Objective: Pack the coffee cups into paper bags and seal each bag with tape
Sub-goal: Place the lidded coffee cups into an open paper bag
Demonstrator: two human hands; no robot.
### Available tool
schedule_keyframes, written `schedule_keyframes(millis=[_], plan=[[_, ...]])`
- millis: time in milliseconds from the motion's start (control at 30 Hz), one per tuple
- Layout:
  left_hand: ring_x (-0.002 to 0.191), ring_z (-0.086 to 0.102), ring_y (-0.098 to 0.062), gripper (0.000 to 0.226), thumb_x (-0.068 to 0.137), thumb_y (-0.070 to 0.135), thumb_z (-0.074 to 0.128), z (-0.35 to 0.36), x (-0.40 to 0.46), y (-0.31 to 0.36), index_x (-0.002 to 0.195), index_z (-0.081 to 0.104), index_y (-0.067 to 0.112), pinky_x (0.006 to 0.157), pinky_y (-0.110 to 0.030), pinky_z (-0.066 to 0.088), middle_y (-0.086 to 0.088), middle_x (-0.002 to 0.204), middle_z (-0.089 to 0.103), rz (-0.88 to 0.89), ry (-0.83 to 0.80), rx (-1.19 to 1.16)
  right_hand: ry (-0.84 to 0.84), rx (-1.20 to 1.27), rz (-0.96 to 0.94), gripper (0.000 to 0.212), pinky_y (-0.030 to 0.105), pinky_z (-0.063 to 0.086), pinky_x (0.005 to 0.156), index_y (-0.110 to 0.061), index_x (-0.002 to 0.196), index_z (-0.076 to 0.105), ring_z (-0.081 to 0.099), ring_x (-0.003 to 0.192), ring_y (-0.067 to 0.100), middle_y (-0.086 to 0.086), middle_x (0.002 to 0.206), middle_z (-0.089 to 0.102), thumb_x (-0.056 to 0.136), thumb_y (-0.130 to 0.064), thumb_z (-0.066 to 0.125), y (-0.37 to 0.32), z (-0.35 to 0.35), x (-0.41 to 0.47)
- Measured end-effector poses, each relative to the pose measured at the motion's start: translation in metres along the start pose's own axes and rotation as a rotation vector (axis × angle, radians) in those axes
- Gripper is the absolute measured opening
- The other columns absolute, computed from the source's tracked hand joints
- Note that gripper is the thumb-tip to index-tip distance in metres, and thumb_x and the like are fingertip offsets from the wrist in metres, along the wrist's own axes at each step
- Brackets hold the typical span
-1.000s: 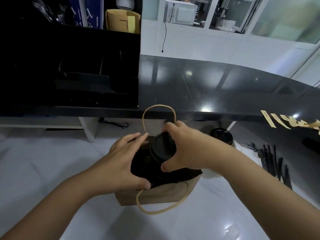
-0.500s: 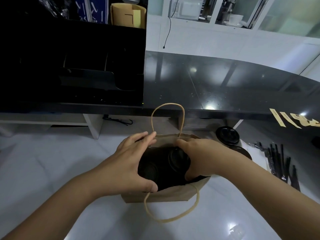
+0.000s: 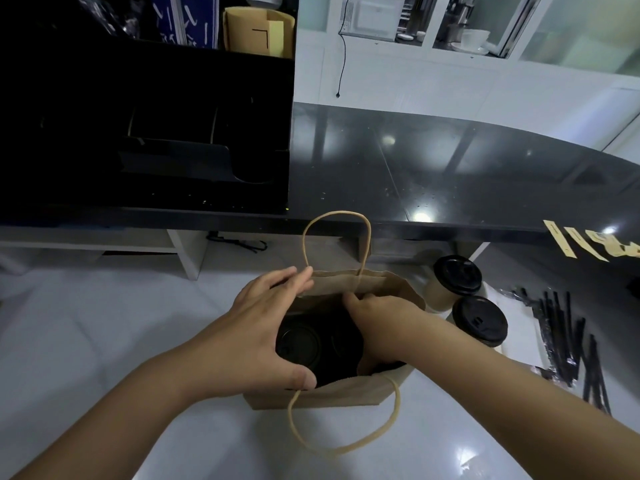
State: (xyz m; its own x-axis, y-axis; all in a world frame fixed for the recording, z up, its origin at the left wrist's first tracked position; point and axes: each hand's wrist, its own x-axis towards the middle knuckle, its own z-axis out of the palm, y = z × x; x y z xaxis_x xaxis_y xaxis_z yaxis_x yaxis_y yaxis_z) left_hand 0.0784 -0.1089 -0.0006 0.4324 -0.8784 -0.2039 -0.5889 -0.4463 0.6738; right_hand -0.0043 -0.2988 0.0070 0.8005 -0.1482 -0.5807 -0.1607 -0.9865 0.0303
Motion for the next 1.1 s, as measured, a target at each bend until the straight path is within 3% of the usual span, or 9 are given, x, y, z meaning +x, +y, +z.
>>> schedule_keyframes(millis=[167, 300, 433, 600, 800, 933, 1100], plan=[[0.137, -0.008, 0.007, 0.118, 0.049, 0.063, 0.068, 0.0, 0.001, -0.001, 0.139, -0.008, 0.058, 0.111, -0.033, 0.031, 0.039, 0.141, -0.009, -0.001, 0.006, -0.005, 0.02, -0.015, 0.018, 0.092, 0.034, 0.051, 0.089, -0.014, 0.146, 0.02, 0.056, 0.109, 0.024, 0.007, 0.126, 0.054, 0.077, -0.044, 0.074, 0.001, -0.008, -0.008], [0.138, -0.007, 0.006, 0.118, 0.049, 0.063, 0.068, 0.001, 0.001, -0.002, 0.138, -0.008, 0.058, 0.111, -0.033, 0.031, 0.039, 0.141, -0.01, -0.004, 0.003, 0.001, 0.122, -0.072, -0.058, 0.056, 0.032, 0.049, 0.087, -0.014, 0.128, 0.047, 0.056, 0.103, 0.022, 0.005, 0.118, 0.057, 0.081, -0.033, 0.072, -0.002, -0.015, -0.005], [0.136, -0.01, 0.009, 0.117, 0.052, 0.06, 0.07, 0.001, 0.001, -0.001, 0.138, -0.008, 0.059, 0.111, -0.031, 0.029, 0.041, 0.139, -0.009, 0.012, 0.009, 0.003, 0.012, -0.213, -0.121, 0.032, 0.031, 0.047, 0.077, -0.012, 0.121, 0.056, 0.056, 0.09, 0.02, 0.005, 0.112, 0.061, 0.091, -0.023, 0.061, -0.011, -0.014, 0.003], [0.134, -0.015, 0.013, 0.112, 0.055, 0.055, 0.073, 0.001, 0.0, 0.0, 0.127, -0.013, 0.067, 0.112, -0.029, 0.025, 0.039, 0.142, -0.006, 0.019, -0.005, -0.001, -0.043, -0.283, -0.138, 0.033, 0.032, 0.042, 0.072, -0.013, 0.122, 0.055, 0.047, 0.082, 0.018, 0.004, 0.108, 0.06, 0.092, -0.025, 0.06, -0.012, -0.015, 0.01], [0.134, -0.011, 0.012, 0.113, 0.058, 0.052, 0.075, 0.001, 0.0, 0.001, 0.13, -0.012, 0.064, 0.112, -0.028, 0.027, 0.045, 0.136, -0.007, 0.031, -0.008, -0.008, -0.141, -0.291, -0.143, 0.032, 0.03, 0.039, 0.078, -0.012, 0.122, 0.057, 0.053, 0.089, 0.019, 0.005, 0.108, 0.06, 0.093, -0.023, 0.058, -0.011, -0.017, 0.014], [0.134, -0.008, 0.012, 0.116, 0.057, 0.052, 0.075, 0.002, 0.0, 0.0, 0.136, -0.009, 0.061, 0.109, -0.027, 0.03, 0.044, 0.137, -0.006, 0.034, 0.003, -0.016, -0.178, -0.291, -0.149, 0.03, 0.034, 0.044, 0.095, -0.011, 0.124, 0.056, 0.057, 0.108, 0.023, 0.006, 0.117, 0.06, 0.094, -0.018, 0.055, -0.014, -0.015, 0.017], [0.135, -0.008, 0.012, 0.114, 0.051, 0.059, 0.07, 0.003, 0.0, 0.0, 0.133, -0.011, 0.062, 0.11, -0.025, 0.025, 0.039, 0.14, -0.005, 0.051, 0.004, -0.015, -0.187, -0.336, -0.154, 0.033, 0.035, 0.043, 0.096, -0.011, 0.126, 0.055, 0.056, 0.11, 0.024, 0.007, 0.119, 0.059, 0.094, -0.017, 0.055, -0.015, -0.012, 0.02]])
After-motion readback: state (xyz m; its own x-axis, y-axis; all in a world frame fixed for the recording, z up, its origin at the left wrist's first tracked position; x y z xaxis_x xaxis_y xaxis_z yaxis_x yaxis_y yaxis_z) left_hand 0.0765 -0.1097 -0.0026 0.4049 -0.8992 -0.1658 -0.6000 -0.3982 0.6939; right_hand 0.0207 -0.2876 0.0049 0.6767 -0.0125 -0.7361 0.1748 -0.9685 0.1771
